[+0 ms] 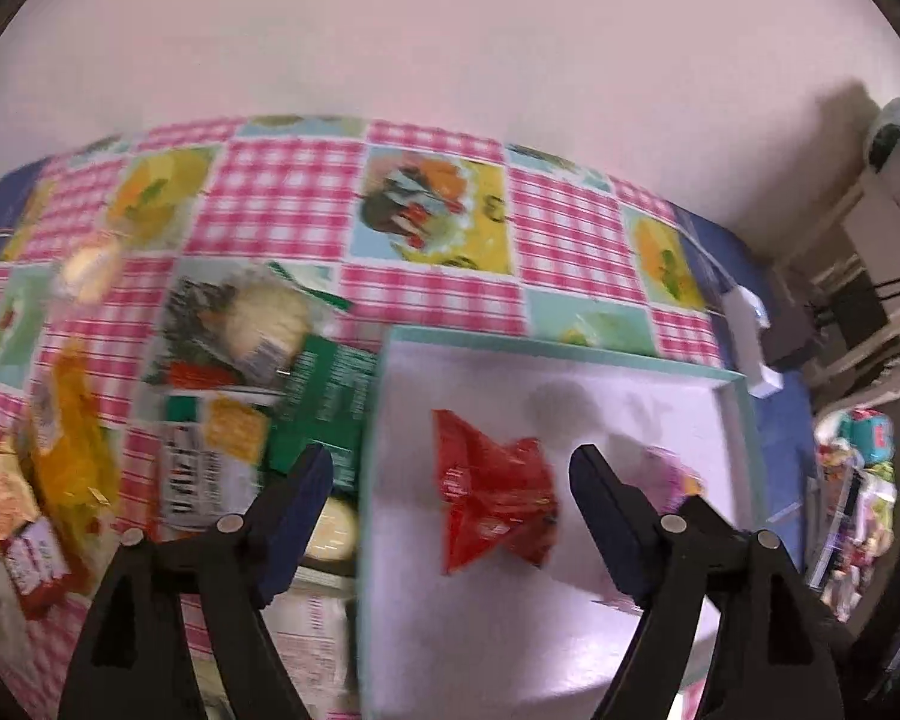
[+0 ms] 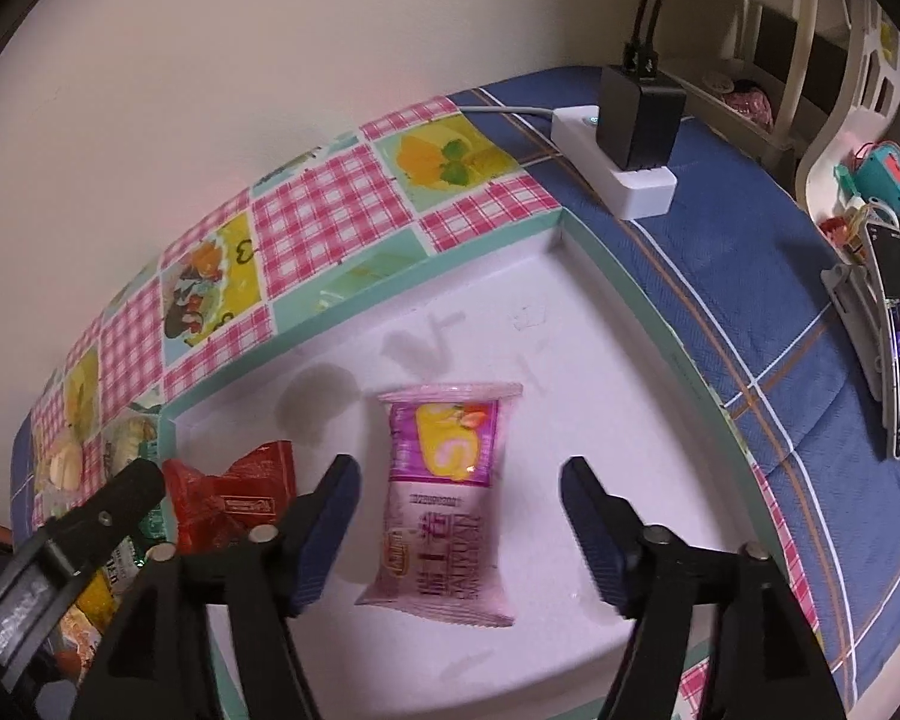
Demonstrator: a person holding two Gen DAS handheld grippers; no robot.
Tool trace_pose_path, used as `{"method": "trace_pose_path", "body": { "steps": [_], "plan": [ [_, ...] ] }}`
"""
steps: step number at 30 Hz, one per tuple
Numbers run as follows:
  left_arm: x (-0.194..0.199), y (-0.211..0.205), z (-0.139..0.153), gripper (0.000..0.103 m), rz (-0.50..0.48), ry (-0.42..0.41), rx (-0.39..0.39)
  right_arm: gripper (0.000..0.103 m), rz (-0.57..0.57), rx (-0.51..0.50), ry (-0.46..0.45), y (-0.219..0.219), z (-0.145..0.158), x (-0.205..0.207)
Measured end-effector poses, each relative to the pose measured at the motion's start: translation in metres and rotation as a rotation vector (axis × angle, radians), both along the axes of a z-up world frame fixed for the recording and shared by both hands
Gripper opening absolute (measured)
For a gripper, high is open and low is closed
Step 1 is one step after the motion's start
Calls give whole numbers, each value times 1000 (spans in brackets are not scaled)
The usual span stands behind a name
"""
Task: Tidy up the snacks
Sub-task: 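Withdraw both tools from the tray back toward the snack pile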
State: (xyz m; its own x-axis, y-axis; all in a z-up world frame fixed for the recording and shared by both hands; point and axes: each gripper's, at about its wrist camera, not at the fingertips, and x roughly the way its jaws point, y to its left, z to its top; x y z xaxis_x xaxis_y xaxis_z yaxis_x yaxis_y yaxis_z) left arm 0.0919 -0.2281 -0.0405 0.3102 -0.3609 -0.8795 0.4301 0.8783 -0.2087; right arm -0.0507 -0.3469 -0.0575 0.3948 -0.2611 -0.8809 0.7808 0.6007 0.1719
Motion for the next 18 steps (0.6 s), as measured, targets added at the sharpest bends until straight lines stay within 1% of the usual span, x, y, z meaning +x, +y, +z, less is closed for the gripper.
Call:
{"method": "trace_pose_path", "body": {
  "steps": [1, 6, 7, 8, 14, 16, 18],
  "plan": [
    [1, 3, -1, 94, 16, -17, 16, 90, 8, 1, -7, 2, 0, 1],
    [6, 26, -2, 98, 80, -98, 83, 92, 46, -2, -23, 14, 2, 6],
    [7, 31, -1, 99, 90, -112, 96, 100, 51, -2, -25, 16, 2, 7],
    [7, 35, -2, 100, 96, -119, 101, 103, 57, -5, -26, 18, 3, 7],
    [1, 65, 4, 101, 139, -158, 112, 103, 90, -19, -34, 33, 10, 7],
    [-4, 77, 10, 101, 145, -186, 110, 103, 100, -24, -32, 39, 12, 7],
    [-7, 87, 14, 101, 152, -195, 99, 103, 111, -25, -38, 45, 15, 6]
  ]
}}
